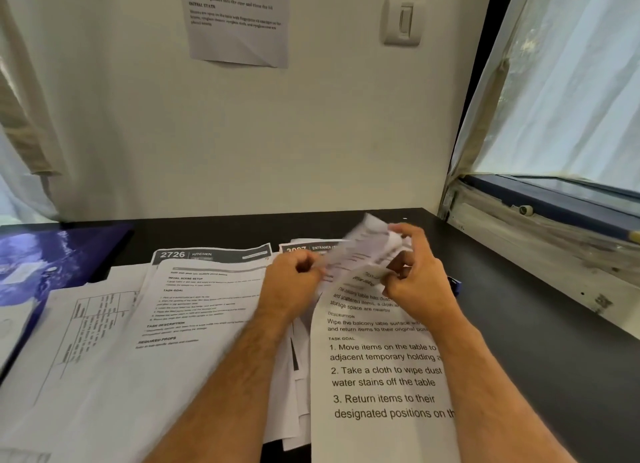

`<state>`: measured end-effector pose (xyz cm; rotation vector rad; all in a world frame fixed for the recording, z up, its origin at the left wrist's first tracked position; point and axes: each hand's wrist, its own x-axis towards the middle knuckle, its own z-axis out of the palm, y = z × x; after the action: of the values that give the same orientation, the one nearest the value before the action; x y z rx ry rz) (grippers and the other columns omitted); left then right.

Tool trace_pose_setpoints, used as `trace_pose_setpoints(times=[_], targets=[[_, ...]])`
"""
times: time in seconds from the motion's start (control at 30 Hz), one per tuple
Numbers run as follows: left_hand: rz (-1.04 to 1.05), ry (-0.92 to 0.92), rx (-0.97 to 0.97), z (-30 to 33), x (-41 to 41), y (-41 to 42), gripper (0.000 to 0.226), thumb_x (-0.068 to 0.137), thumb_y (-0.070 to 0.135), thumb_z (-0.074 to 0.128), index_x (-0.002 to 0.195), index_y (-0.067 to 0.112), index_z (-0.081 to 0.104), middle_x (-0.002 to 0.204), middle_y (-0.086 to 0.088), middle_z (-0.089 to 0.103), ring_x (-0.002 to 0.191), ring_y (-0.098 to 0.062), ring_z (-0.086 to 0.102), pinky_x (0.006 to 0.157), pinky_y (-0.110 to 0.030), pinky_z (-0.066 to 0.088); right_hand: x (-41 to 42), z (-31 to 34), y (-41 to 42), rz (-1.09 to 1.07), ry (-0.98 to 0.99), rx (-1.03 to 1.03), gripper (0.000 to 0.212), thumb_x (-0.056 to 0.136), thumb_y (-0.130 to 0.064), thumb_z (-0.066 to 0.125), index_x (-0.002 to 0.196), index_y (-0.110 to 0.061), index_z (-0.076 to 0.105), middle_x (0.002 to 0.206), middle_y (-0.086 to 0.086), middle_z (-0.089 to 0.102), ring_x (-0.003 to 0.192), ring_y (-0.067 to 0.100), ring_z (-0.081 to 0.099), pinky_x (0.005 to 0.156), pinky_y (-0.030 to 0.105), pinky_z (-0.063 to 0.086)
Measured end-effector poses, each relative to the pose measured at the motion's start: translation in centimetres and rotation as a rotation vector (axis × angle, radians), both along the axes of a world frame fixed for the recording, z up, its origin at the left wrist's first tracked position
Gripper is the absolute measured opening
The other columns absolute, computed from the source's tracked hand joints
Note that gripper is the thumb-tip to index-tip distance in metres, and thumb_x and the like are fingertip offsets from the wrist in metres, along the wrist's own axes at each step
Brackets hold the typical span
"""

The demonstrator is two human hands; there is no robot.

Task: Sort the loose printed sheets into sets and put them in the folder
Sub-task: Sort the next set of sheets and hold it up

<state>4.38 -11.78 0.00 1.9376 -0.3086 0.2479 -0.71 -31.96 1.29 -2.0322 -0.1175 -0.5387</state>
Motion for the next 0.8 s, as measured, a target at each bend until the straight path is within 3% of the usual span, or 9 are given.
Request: trace_pose_setpoints(times=[0.1,0.13,0.2,0.27,0.33,0.4,0.5,0.63,0.8], targets=[[-0.173,0.07,-0.056,0.1,-0.8,-0.4,0.015,0.089,0.004,0.068,0.084,0.016,0.077,0.087,0.0,0.075,0.084,-0.017,0.073,0.068,-0.027,0.059,-0.1,0.1,0.2,-0.012,-0.051,0.008,0.104,0.078,0.008,0.076,0.147,-0.047,0.02,0.084,-0.006,0.071,0.083,0.005,0.072,0.072,0.022,0.06],[-0.23,0.103,-0.085,0.2,-1.0,-0.4,0.015,0.087,0.005,0.067,0.082,0.015,0.077,0.087,-0.003,0.076,0.084,-0.02,0.073,0.068,-0.028,0.059,-0.2,0.0,0.2,-0.01,-0.073,0.02,0.1,0.076,0.008,0.078,0.146,-0.042,0.026,0.082,-0.008,0.07,0.083,0.005,0.071,0.071,0.02,0.059],[-0.302,0.124,-0.145,0.4,-1.1,-0.4,0.015,0.083,0.022,0.066,0.081,0.014,0.079,0.086,-0.006,0.076,0.084,-0.022,0.072,0.074,-0.032,0.058,-0.1,0.1,0.1,-0.023,-0.1,-0.016,0.067,0.076,0.009,0.077,0.126,-0.03,0.054,0.087,-0.011,0.069,0.087,0.01,0.071,0.068,0.019,0.058],[-0.181,0.093,-0.139,0.3,-0.6,-0.4,0.03,0.088,0.04,0.062,0.086,0.017,0.081,0.086,0.001,0.076,0.085,-0.014,0.069,0.078,-0.025,0.05,0.0,0.1,0.1,-0.054,-0.077,-0.119,0.038,0.08,0.007,0.073,0.097,-0.026,0.065,0.09,-0.01,0.069,0.087,0.013,0.069,0.066,0.024,0.059],[0.107,0.035,-0.018,-0.1,0.2,-0.2,0.03,0.097,0.043,0.057,0.101,0.023,0.079,0.098,0.009,0.074,0.095,-0.006,0.065,0.081,-0.021,0.047,0.3,0.0,-0.1,-0.071,-0.044,-0.16,0.033,0.081,0.006,0.071,0.085,-0.027,0.066,0.087,-0.009,0.068,0.082,0.011,0.067,0.068,0.027,0.06],[0.255,0.045,0.194,-0.8,1.2,0.2,0.033,0.095,0.041,0.061,0.122,0.024,0.068,0.117,0.004,0.07,0.109,-0.016,0.063,0.095,-0.034,0.052,0.3,0.0,-0.1,-0.072,-0.032,-0.165,0.033,0.081,0.007,0.071,0.082,-0.026,0.066,0.085,-0.009,0.068,0.08,0.01,0.066,0.067,0.023,0.058],[0.261,0.13,0.42,-1.9,2.3,0.4,0.058,0.087,0.045,0.07,0.139,0.028,0.049,0.128,0.001,0.065,0.119,-0.024,0.059,0.107,-0.044,0.045,0.2,0.0,-0.2,-0.061,-0.036,-0.183,0.033,0.079,0.008,0.07,0.077,-0.025,0.066,0.078,-0.008,0.068,0.075,-0.001,0.064,0.059,0.014,0.051],[0.224,0.167,0.248,-1.6,2.7,0.2,0.073,0.082,0.028,0.08,0.144,0.029,0.04,0.129,-0.002,0.065,0.117,-0.025,0.061,0.104,-0.043,0.049,0.0,-0.1,-0.3,-0.061,-0.046,-0.186,0.036,0.079,0.009,0.068,0.074,-0.027,0.065,0.073,-0.007,0.068,0.068,-0.003,0.061,0.055,0.013,0.047],[0.174,0.108,-0.13,-0.6,2.0,0.3,0.073,0.089,0.01,0.073,0.15,0.026,0.035,0.116,-0.004,0.072,0.094,-0.011,0.068,0.072,-0.022,0.055,-0.3,0.1,0.6,0.009,-0.043,-0.114,0.053,0.084,0.008,0.065,0.108,-0.038,0.057,0.097,-0.011,0.068,0.091,0.007,0.07,0.072,0.022,0.06]])
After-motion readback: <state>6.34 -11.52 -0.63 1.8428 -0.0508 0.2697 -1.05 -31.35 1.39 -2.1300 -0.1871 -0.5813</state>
